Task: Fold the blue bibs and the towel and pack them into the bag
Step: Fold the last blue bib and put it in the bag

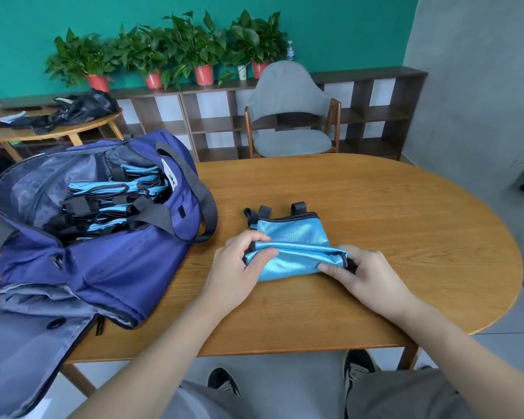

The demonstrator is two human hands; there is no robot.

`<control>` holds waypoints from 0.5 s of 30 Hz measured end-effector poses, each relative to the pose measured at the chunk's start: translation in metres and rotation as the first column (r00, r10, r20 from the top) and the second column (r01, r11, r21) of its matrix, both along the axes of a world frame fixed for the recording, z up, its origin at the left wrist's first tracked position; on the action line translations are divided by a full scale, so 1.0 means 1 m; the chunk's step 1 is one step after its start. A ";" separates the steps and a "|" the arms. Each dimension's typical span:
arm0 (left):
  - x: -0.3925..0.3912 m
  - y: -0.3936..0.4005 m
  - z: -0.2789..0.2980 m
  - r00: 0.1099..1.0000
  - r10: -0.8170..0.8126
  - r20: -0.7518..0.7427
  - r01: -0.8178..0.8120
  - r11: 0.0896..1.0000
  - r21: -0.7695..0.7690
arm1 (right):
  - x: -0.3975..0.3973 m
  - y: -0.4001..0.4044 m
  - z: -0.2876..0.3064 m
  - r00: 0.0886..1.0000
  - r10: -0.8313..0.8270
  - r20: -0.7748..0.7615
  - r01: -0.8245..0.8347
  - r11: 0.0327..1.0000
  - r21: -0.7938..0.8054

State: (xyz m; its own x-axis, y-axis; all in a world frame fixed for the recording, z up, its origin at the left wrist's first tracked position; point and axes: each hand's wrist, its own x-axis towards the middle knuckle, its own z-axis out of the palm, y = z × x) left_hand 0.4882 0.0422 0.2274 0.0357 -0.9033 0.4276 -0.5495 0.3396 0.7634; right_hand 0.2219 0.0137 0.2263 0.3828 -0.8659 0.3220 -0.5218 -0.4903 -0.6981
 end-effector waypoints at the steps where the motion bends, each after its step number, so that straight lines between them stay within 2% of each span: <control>1: 0.001 0.000 0.000 1.000 0.007 -0.005 -0.007 0.999 0.035 | -0.001 0.000 0.001 0.999 -0.009 0.040 0.008 1.000 0.019; 3: 0.001 0.000 0.001 0.999 0.025 0.036 -0.027 0.998 0.063 | -0.001 0.000 0.001 0.995 -0.029 0.098 0.024 0.998 0.053; 5: 0.001 -0.001 0.002 0.998 0.037 0.055 -0.038 0.999 0.024 | -0.001 0.000 0.002 0.990 -0.033 0.137 0.021 0.996 0.087; 8: 0.001 0.001 0.008 0.995 -0.038 -0.098 0.042 0.998 0.039 | 0.001 0.000 0.005 0.980 -0.045 0.193 0.025 0.994 0.103; 10: -0.002 0.002 0.009 0.988 -0.063 -0.142 0.074 0.994 0.076 | 0.005 -0.001 0.007 0.969 -0.075 0.237 0.042 0.989 0.140; 15: -0.004 -0.002 0.006 0.991 0.053 -0.124 -0.048 0.998 0.040 | 0.014 -0.009 0.011 0.967 -0.098 0.234 0.039 0.969 0.244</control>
